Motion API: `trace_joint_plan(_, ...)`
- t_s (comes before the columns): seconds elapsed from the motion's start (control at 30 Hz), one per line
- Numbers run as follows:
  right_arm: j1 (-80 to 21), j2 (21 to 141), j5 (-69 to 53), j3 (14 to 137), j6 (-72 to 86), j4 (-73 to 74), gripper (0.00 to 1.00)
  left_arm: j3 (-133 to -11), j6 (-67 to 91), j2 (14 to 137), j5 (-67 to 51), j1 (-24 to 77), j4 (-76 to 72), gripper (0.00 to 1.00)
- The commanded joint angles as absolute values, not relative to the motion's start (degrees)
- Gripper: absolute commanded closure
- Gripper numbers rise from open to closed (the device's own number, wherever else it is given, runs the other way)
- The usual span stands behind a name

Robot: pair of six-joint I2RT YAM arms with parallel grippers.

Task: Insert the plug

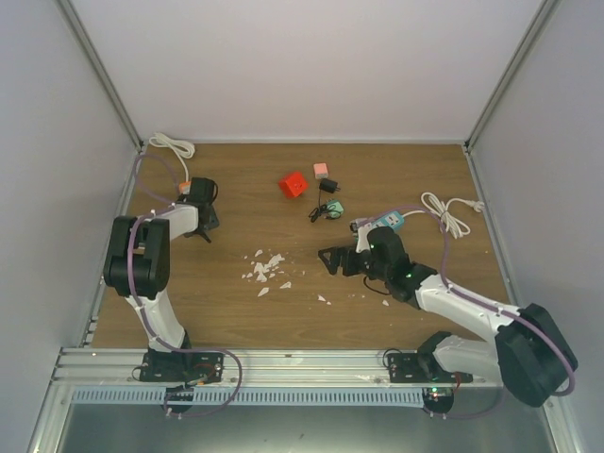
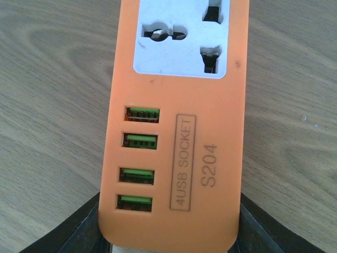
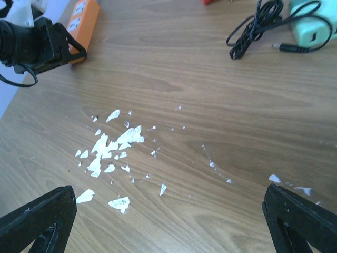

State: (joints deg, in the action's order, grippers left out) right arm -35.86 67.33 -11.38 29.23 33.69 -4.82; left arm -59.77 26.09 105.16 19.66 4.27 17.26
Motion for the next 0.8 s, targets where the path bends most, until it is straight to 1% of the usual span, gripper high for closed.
trace_joint_plan(0.0, -36.5, 63.4, -6.4, 29.3, 32.0, -2.5, 0.01, -58.5, 25.9, 102.4, 21.2, 5.3, 14.1, 0.68)
trace_joint_plan(0.03, -36.4, 62.5, -6.0, 29.1, 31.8, -2.2, 0.01, -58.2, 25.9, 102.1, 21.4, 5.7, 13.9, 0.73)
trace_joint_plan(0.1, -36.5, 61.0, -5.5, 28.9, 31.9, -2.0, 0.01, -57.2, 26.0, 100.9, 21.8, 6.5, 13.2, 0.78)
trace_joint_plan(0.23, -36.5, 60.8, -6.6, 28.7, 32.3, -2.1, 0.01, -52.8, 26.9, 94.8, 22.6, 10.0, 12.3, 0.82)
trace_joint_plan(0.5, -36.5, 65.2, -10.9, 28.9, 33.0, -3.8, 0.0, -42.1, 32.1, 76.5, 23.9, 28.9, 11.9, 0.81)
trace_joint_plan(0.63, -36.5, 66.1, -11.3, 29.2, 32.9, -3.7, 0.01, -39.9, 36.4, 72.7, 26.1, 37.6, 14.9, 0.81)
trace_joint_plan(0.77, -36.5, 64.7, -10.8, 28.9, 33.1, -3.6, 0.0, -40.4, 39.4, 72.6, 29.6, 45.1, 20.9, 0.79)
